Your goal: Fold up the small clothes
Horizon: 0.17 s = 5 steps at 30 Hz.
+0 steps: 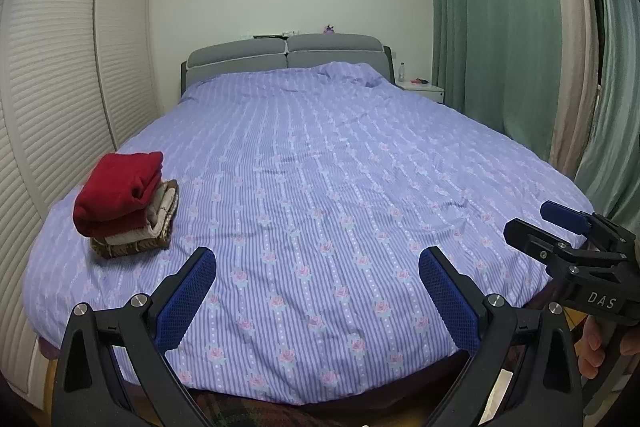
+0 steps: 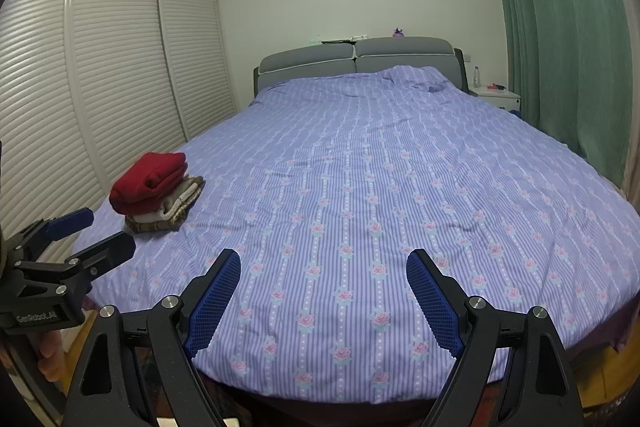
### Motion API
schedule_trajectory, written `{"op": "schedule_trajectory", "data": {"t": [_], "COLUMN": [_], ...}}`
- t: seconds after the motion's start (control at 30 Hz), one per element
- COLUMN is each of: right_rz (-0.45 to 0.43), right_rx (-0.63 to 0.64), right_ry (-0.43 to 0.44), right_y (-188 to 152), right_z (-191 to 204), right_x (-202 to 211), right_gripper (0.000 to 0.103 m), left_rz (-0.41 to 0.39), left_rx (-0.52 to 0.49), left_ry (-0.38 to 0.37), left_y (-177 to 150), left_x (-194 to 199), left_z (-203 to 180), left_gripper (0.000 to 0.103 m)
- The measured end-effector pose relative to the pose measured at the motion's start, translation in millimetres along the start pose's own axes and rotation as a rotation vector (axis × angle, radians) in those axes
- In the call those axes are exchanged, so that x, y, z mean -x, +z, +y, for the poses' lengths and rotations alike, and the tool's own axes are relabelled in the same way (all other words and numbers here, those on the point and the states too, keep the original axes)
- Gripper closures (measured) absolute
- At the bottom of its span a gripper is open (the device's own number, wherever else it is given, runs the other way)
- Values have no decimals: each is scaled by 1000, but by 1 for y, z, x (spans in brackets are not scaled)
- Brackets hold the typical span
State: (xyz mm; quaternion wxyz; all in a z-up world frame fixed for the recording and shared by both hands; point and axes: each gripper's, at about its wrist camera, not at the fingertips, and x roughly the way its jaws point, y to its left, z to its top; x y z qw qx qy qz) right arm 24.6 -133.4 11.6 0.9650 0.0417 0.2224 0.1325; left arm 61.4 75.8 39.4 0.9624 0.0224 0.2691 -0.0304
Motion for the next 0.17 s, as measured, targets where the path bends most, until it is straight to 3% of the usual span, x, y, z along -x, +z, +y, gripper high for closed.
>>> {"op": "schedule_trajectory", "data": {"t": [0.17], "right_rz": [3], "right_rx": [-3], "right_ry": [0], "right_y": [0], "right_z": [0], "right_x": [0], "right_gripper": [18], "left_rz": [6], "left_rx": [7], "left_ry": [5], "left_y": [0], "left_x": [-1], "left_z": [1], "left_gripper": [0]}}
